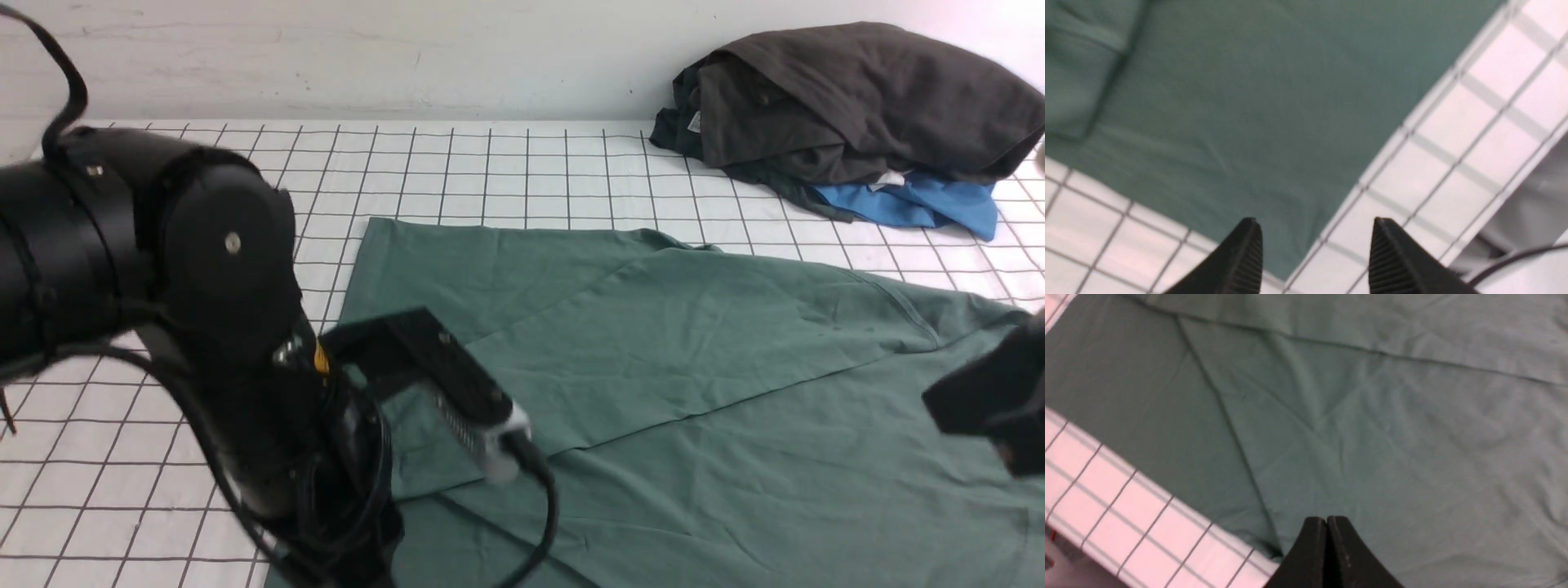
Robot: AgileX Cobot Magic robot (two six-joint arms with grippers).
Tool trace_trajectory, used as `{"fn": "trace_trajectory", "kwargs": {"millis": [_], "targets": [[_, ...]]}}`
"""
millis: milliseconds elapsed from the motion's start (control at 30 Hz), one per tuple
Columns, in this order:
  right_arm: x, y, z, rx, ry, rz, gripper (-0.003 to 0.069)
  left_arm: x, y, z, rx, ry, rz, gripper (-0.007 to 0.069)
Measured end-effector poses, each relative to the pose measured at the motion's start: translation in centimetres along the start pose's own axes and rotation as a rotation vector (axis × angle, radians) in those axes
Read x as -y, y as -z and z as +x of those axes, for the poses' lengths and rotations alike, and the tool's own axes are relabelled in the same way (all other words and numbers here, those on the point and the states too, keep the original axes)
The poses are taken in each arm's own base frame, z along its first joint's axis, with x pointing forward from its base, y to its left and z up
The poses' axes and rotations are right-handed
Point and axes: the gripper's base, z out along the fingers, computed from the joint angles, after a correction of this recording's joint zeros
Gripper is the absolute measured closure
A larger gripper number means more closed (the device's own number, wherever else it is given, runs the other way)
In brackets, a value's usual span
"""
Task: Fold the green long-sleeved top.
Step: Use both arms simultaneously to clamp the lower edge of the clothing fabric
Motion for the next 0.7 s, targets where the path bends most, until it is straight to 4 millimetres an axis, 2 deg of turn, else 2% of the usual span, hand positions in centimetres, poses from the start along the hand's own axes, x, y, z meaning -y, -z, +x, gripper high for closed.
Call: {"fn": "trace_trajectory", "kwargs": {"millis": [167, 267, 367, 533, 700], "targets": [[-1.3, -1.9, 3.3, -0.091, 0.06, -0.039, 0.0673, 1.7, -3.4, 2.6, -0.161, -0.17, 0.006, 0.033], [-1.3, -2.3, 4.3, -0.118, 0.07, -0.029, 0.0673, 1.9, -4.7, 3.9, -0.219, -0.24, 0.031, 0.0332], [-1.0, -2.8, 5.2, -0.147, 0.085, 0.0, 0.0673, 1.7, -6.9, 5.8, -0.265, -0.353, 0.031, 0.0327], [-1.0, -2.8, 5.2, -0.149, 0.086, 0.001, 0.0673, 1.0, -8.8, 6.5, -0.213, -0.433, -0.07, 0.0273], [-1.0, -2.8, 5.2, -0.148, 0.086, 0.002, 0.0673, 0.2, -9.1, 5.9, -0.142, -0.443, -0.172, 0.0225]]}}
